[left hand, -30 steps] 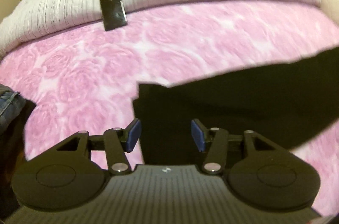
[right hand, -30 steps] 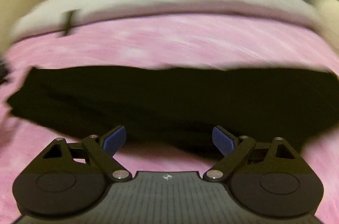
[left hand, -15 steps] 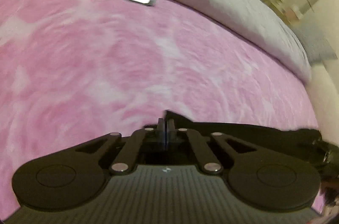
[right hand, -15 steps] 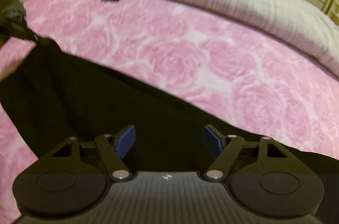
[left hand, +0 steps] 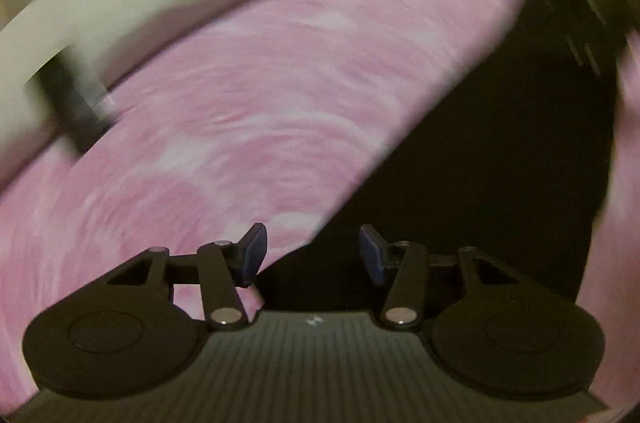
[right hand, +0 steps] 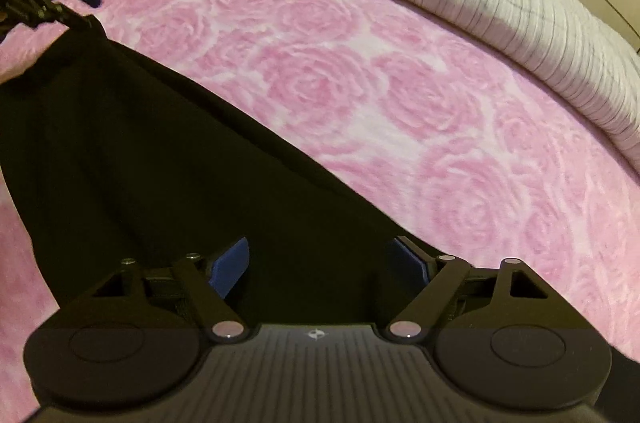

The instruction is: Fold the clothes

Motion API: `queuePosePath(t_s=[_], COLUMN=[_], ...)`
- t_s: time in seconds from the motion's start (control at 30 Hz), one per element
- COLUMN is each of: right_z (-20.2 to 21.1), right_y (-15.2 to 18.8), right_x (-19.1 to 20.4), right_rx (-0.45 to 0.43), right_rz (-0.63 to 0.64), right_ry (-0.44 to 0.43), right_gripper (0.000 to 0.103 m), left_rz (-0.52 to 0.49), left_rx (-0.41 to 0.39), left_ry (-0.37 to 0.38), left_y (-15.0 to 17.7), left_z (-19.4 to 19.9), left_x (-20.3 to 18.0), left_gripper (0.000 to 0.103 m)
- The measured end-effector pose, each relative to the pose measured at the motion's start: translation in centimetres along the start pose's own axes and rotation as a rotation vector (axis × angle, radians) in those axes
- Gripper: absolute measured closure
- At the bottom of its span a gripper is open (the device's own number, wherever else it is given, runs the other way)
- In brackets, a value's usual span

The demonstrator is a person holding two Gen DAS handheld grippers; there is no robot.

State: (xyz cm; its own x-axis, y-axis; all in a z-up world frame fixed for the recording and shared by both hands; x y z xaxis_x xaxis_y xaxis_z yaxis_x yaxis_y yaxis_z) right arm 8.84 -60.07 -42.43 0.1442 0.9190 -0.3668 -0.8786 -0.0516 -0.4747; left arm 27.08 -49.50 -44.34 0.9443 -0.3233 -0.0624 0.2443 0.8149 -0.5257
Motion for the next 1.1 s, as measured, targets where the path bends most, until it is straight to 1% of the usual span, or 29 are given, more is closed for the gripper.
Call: queuePosePath(t_s=[0.03, 0.07, 0.1, 0.13, 0.17, 0.2, 0.27, 0.33, 0.4, 0.5, 0.57, 0.63, 0.67, 0.7, 0.73, 0.77, 0.8, 0.93, 0.97, 1.0, 1.03, 1.07, 1.1], right_z=[0.0, 0.1, 0.1, -0.1, -0.3, -0.6, -1.1, -1.7, -2.3, -3.3, -3.6, -3.8, -3.9, -4.1, -4.2, -4.3, -4.4, -4.9, -5.0, -5.3, -5.7, -5.8, -5.8], right_y=[0.2, 0.4, 0.6, 0.8, 1.0, 1.2, 1.5, 1.6, 1.7, 1.5, 1.5, 1.4, 1.3, 1.3, 1.2, 1.2, 1.1, 1.0, 0.9, 1.0, 1.1, 1.2, 1.2], right_x=[-0.4, -0.7, -1.0, -1.3, -1.6, -1.9, -2.3, -2.7, -2.9, -3.3, -3.6, -3.9, -4.1, -4.3, -4.4, -4.6, -4.8, -5.5, -5.6, -5.5, -5.3, -5.0, -4.7], right_rx=[-0.005, -0.014, -0.019, -0.017, -0.012, -0.008, -0.008, -0.004, -0.004, -0.003, 0.002, 0.006, 0.009, 0.011, 0.013, 0.016, 0.018, 0.028, 0.030, 0.039, 0.050, 0.049, 0.045], right_rz=[0.023, 0.054, 0.084, 0.111, 0.133, 0.149, 0.174, 0.189, 0.218, 0.273, 0.276, 0.274, 0.274, 0.273, 0.272, 0.271, 0.270, 0.267, 0.266, 0.264, 0.261, 0.266, 0.273], right_ry=[-0.004, -0.007, -0.009, -0.011, -0.011, -0.009, -0.008, -0.015, -0.027, -0.050, -0.058, -0.064, -0.068, -0.071, -0.074, -0.077, -0.081, -0.094, -0.097, -0.096, -0.093, -0.083, -0.072], right_gripper=[0.023, 0.023, 0.021, 0.021, 0.021, 0.021, 0.021, 0.021, 0.027, 0.033, 0.033, 0.037, 0.048, 0.063, 0.074, 0.092, 0.097, 0.099, 0.098, 0.094, 0.085, 0.067, 0.059], left_rz=[-0.067, -0.103, -0.112, -0.104, -0.079, -0.034, 0.062, 0.144, 0.232, 0.338, 0.378, 0.391, 0.391, 0.390, 0.396, 0.404, 0.414, 0.454, 0.456, 0.458, 0.467, 0.486, 0.499], left_rx=[0.048, 0.093, 0.128, 0.147, 0.147, 0.138, 0.111, 0.093, 0.076, 0.057, 0.049, 0.046, 0.043, 0.040, 0.030, 0.018, 0.010, 0.010, 0.020, 0.030, 0.030, 0.026, 0.019], left_ry=[0.026, 0.052, 0.073, 0.084, 0.095, 0.107, 0.121, 0.150, 0.188, 0.236, 0.250, 0.253, 0.252, 0.250, 0.248, 0.247, 0.242, 0.215, 0.213, 0.212, 0.210, 0.210, 0.210], left_y=[0.5, 1.3, 2.0, 2.5, 2.7, 2.7, 2.3, 2.1, 2.2, 2.4, 2.0, 1.9, 1.8, 1.7, 1.5, 1.3, 1.2, 1.6, 1.8, 2.0, 2.2, 2.3, 2.5], left_z=[-0.5, -0.8, -1.0, -0.8, -0.5, -0.1, 0.7, 1.4, 1.9, 1.9, 1.3, 1.0, 1.1, 1.3, 1.6, 1.9, 2.1, 0.9, 0.4, 0.0, -0.3, -0.4, -0.4], left_x=[-0.5, -0.7, -0.8, -0.6, -0.5, -0.2, 0.4, 0.9, 1.2, 2.0, 2.4, 2.7, 2.7, 2.8, 3.0, 3.2, 3.6, 4.9, 5.0, 5.1, 5.3, 5.5, 5.7], left_gripper=[0.060, 0.061, 0.061, 0.067, 0.075, 0.078, 0.095, 0.097, 0.098, 0.098, 0.098, 0.098, 0.098, 0.098, 0.098, 0.098, 0.099, 0.099, 0.099, 0.099, 0.097, 0.096, 0.096])
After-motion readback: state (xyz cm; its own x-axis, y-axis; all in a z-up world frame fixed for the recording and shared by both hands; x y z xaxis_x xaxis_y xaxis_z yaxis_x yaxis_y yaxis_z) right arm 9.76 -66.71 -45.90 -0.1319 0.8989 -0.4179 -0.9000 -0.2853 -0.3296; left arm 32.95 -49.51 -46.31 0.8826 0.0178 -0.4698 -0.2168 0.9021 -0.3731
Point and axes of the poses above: each gripper's, at about its wrist camera, not at the fingertips, and z roughly against the way its jaws point, x to its left, y to its underside, the point moved 9 cm from there along -z, roughly the way its jaws point, and after that the axes turned 14 degrees about y, right-handed, at the moved point
